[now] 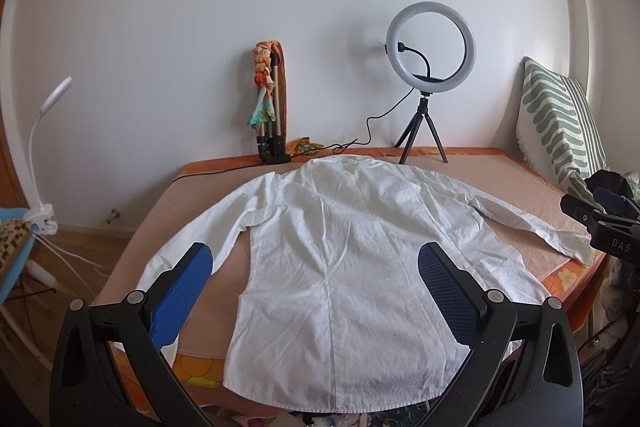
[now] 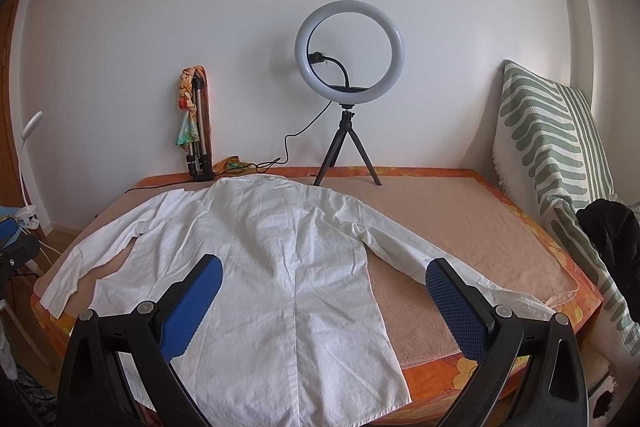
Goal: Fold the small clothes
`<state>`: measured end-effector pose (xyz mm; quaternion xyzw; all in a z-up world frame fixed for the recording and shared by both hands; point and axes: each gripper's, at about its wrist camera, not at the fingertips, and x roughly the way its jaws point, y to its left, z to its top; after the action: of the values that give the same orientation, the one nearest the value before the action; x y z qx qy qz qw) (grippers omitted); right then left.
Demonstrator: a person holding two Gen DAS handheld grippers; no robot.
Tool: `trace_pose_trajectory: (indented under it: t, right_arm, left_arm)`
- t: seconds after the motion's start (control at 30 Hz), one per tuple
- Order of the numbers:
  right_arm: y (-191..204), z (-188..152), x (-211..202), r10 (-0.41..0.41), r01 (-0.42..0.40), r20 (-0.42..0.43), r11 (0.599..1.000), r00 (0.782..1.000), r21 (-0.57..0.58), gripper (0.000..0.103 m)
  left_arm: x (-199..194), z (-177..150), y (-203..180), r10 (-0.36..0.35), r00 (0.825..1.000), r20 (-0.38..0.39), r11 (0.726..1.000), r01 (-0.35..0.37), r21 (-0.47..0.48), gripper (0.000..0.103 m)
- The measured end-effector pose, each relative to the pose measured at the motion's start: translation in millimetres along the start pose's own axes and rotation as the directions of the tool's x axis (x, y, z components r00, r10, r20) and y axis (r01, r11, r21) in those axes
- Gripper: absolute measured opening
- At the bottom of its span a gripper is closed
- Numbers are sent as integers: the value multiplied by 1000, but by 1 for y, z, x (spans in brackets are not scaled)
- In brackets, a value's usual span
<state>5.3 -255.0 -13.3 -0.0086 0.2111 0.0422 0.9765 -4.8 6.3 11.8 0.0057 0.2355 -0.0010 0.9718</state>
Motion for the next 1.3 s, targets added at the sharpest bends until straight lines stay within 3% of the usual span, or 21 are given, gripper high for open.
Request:
trace_pose_trajectory:
  t: [0.7, 1.3]
  right_arm:
    - [-1, -1, 1, -2, 2, -1, 1000, 1000, 1, 103]
    - [30, 10, 24, 22, -22, -12, 999, 1000, -41, 103]
  left_arm:
    - [5, -2, 4, 15, 1000, -6, 1000, -15, -3, 102]
    - [14, 3, 60, 183, 983, -29, 983, -182, 38, 102]
